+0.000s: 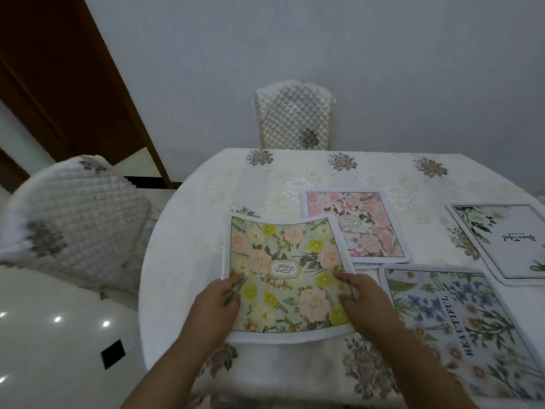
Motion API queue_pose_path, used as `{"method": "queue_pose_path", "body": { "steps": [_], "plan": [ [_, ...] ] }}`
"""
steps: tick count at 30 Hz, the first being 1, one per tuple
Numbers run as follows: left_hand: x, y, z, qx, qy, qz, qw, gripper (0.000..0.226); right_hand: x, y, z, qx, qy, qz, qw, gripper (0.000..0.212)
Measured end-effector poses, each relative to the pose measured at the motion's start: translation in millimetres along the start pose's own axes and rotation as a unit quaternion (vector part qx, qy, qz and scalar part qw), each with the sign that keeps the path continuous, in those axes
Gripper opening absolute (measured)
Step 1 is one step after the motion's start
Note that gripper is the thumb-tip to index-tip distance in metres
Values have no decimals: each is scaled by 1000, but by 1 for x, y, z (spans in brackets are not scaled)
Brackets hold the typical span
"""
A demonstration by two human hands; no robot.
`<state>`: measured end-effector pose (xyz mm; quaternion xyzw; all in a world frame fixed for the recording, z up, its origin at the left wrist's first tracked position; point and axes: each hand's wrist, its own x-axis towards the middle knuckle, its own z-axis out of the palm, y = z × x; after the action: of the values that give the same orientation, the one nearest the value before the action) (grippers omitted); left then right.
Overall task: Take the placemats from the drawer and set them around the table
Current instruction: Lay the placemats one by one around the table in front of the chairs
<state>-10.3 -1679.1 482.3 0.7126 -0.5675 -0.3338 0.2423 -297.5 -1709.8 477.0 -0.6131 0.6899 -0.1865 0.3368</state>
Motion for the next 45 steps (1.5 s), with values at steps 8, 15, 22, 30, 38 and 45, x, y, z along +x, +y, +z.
{"method": "queue_pose_path", "body": {
  "steps": [8,15,22,30,38,45],
  "plan": [
    [-125,-85,-171,-40,70,40,996,34,-138,-149,75,-3,18,-69,997,41],
    [-232,-174,-317,-22,102,59,993,34,-264,-276,164,-7,44,-85,995,47],
    [-288,-249,-389,1,96,50,994,36,-330,-336,226,-20,26,-101,994,42],
    [-266,-292,-425,41,64,47,996,38,-315,-377,265,-41,19,-96,994,45],
    [-164,-292,-465,87,33,79,992,40,-244,-396,303,37,57,-53,996,44],
    [-66,-276,-483,118,-22,122,985,43,-182,-406,318,77,90,-5,993,43]
  ]
}}
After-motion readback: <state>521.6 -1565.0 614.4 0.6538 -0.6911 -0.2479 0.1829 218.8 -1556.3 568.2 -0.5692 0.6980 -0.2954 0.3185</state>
